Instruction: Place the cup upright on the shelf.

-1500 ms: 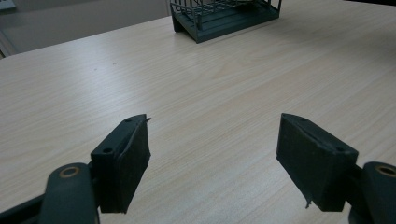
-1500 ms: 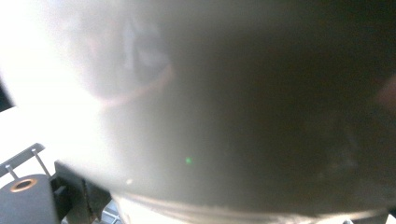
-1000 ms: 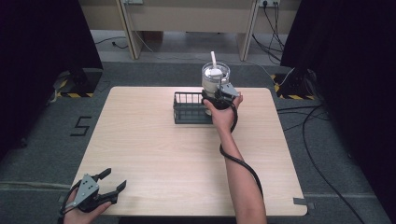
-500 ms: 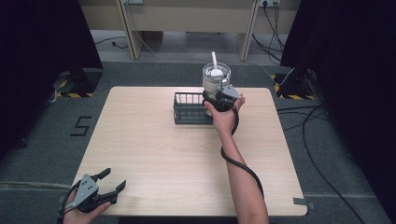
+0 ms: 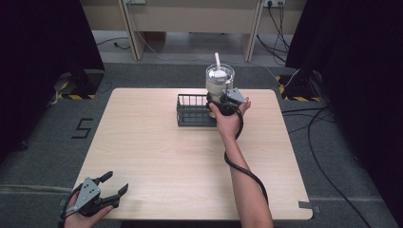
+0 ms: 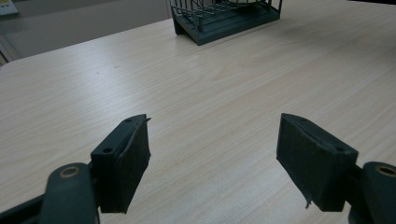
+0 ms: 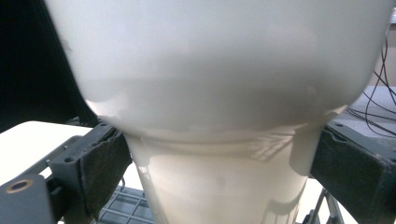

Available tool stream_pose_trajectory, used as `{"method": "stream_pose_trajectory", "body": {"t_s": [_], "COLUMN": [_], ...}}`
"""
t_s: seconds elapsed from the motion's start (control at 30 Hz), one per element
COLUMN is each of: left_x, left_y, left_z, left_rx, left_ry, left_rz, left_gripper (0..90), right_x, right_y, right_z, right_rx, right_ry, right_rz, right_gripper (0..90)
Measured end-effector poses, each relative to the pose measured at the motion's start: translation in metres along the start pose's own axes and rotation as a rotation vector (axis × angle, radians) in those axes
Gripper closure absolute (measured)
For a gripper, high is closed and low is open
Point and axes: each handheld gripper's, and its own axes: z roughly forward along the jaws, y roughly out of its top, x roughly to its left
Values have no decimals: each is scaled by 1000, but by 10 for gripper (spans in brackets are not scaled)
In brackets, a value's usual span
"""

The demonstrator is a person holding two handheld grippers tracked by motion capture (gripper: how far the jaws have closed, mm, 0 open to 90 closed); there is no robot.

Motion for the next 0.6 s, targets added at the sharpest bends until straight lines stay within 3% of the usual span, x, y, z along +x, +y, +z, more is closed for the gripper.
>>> {"method": "stream_pose_trajectory", "body": {"t_s": [0.3,0.6], "left_x": [-1,-2], "left_y": [0,1], "left_z": [0,0], "left_rx": [1,0], "left_ry": [-2,-4], "left_rz": [5,10], "left_gripper": [250,250], "right_x": [-3,-15], "right_y": [1,0], "right_z": [-14,-37], "right_rx": [0,24], "right_ry": [-10,-8], "right_rz": [-25,-55], "right_gripper": [63,118]}}
